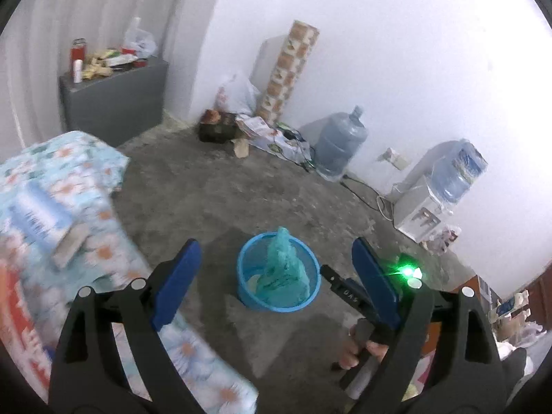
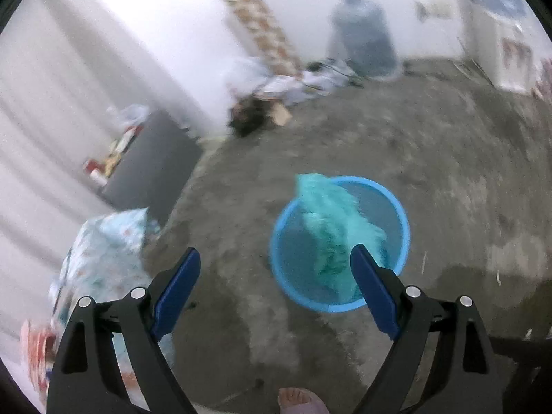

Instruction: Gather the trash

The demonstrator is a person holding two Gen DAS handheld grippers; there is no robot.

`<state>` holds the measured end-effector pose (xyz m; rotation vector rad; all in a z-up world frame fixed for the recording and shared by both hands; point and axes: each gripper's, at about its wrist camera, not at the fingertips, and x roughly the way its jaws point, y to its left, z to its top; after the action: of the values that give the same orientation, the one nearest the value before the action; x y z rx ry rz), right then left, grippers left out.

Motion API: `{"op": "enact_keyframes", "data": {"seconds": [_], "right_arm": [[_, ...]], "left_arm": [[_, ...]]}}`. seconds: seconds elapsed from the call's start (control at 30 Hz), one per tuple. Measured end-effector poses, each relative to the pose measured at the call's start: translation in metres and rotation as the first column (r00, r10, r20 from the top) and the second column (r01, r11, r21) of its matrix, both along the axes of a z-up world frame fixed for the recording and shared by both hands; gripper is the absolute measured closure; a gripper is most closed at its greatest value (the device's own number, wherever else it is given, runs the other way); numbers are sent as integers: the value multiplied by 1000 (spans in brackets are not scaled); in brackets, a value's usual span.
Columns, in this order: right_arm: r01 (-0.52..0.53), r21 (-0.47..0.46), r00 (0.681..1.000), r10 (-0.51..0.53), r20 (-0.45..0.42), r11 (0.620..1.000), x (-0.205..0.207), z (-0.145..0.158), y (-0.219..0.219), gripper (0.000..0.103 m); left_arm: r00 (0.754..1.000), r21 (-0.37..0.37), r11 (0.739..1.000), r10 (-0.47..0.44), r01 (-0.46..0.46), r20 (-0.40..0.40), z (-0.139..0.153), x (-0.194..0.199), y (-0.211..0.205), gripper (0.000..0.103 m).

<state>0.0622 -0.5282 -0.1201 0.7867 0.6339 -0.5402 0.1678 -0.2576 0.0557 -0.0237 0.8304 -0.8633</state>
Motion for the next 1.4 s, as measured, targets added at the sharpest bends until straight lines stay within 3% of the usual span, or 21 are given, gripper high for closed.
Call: {"op": "enact_keyframes", "data": {"seconds": [0.2, 0.37, 0.6, 0.8, 0.9, 1.03, 1.23, 1.3, 1.4], "right_arm": [[-102, -164, 995, 103, -1, 981, 8, 74, 60, 6], [-183, -298, 983, 182, -30, 937, 14, 120, 107, 6], [-300, -449, 952, 235, -194, 842, 31, 135, 172, 6], [-404, -486, 914, 327, -240, 775, 52, 144, 215, 6], [-448, -466, 893, 409, -188, 763, 51, 151, 229, 6], [-481, -398, 863, 503, -55, 781, 43, 159, 236, 6], [-562, -185, 806, 584, 97, 806, 53, 155, 229, 6], [-595, -103, 782, 603, 157, 797, 62, 150, 230, 6], [-624, -52, 760, 622, 187, 779, 73, 143, 236, 6]], "left_arm": [[993, 13, 994, 109, -110, 39, 9, -23, 68, 15], [975, -25, 975, 220, -220, 40, 17, -41, 137, 11], [911, -64, 913, 406, -403, 64, 21, -67, 231, 9], [893, -145, 893, 441, -427, 90, 24, -85, 277, 9], [896, -185, 894, 430, -408, 105, 20, -90, 291, 9], [888, -203, 885, 446, -419, 114, 11, -91, 307, 9], [868, -220, 870, 476, -441, 142, 6, -78, 323, 9], [861, -221, 865, 486, -451, 146, 4, -71, 325, 9], [857, -231, 862, 491, -452, 154, 1, -58, 326, 9]]}}
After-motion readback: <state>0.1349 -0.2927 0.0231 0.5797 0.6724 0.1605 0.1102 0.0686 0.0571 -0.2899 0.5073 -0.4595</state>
